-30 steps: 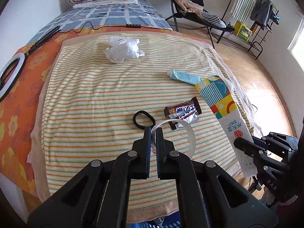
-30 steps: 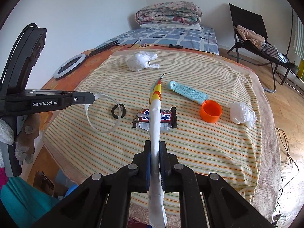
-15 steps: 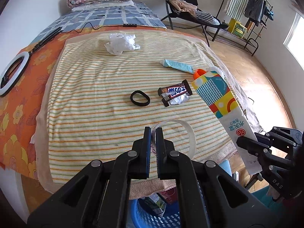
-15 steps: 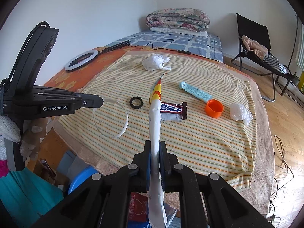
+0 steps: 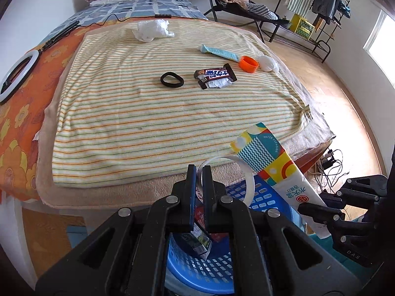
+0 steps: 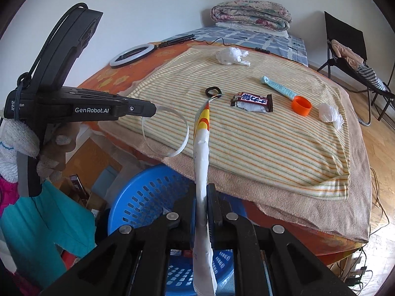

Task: Collect trash
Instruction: 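Lift tape ring with left tool while right tool carries white tube to basket, then open left tool over basket while right tool drops white tube in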

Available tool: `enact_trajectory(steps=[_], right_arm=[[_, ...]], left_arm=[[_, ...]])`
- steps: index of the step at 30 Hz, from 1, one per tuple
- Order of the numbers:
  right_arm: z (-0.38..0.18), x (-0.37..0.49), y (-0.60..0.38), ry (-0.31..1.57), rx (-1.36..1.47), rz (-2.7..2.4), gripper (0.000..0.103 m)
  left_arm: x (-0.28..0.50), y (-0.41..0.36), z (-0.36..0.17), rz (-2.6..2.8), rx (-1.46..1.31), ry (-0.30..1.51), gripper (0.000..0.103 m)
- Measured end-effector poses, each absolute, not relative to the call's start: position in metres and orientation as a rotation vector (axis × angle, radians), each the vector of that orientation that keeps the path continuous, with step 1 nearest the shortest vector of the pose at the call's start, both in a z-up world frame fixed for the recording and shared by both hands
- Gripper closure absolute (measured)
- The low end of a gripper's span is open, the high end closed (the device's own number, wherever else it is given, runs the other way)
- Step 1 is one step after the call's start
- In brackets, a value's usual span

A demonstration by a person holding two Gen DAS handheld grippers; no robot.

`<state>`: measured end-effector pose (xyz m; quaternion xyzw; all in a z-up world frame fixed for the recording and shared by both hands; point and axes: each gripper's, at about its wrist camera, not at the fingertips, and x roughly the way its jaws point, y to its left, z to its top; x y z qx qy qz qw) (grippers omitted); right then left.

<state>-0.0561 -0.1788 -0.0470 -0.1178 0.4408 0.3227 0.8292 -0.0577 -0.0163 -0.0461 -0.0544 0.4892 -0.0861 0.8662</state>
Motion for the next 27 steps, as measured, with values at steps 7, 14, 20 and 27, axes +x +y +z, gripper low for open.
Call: enact_trajectory(steps=[7, 14, 20, 27], right_arm=[[-0.076, -0.086, -0.18, 1.014, -0.267, 0.735, 0.097], [-0.103, -0.094, -0.188, 1.097, -0.236, 0.729, 0.097], [-0.121, -0.099, -0.186, 1.14, -0.253, 0.725, 0.097], [-0.132, -0.095, -0.192, 1.178, -0.241, 0.707, 0.097]], left_arm=[[-0.08, -0.026, -0.075, -0.185, -0.089, 1.083, 0.101], [-0.091, -0.032, -0.106, -0.183, -0.066, 1.151, 0.101], [-0.092, -0.034, -0.125, -0.174, -0.062, 1.201, 0.101], [-0.093, -0.036, -0.14, -0.168, -0.053, 1.236, 0.101]])
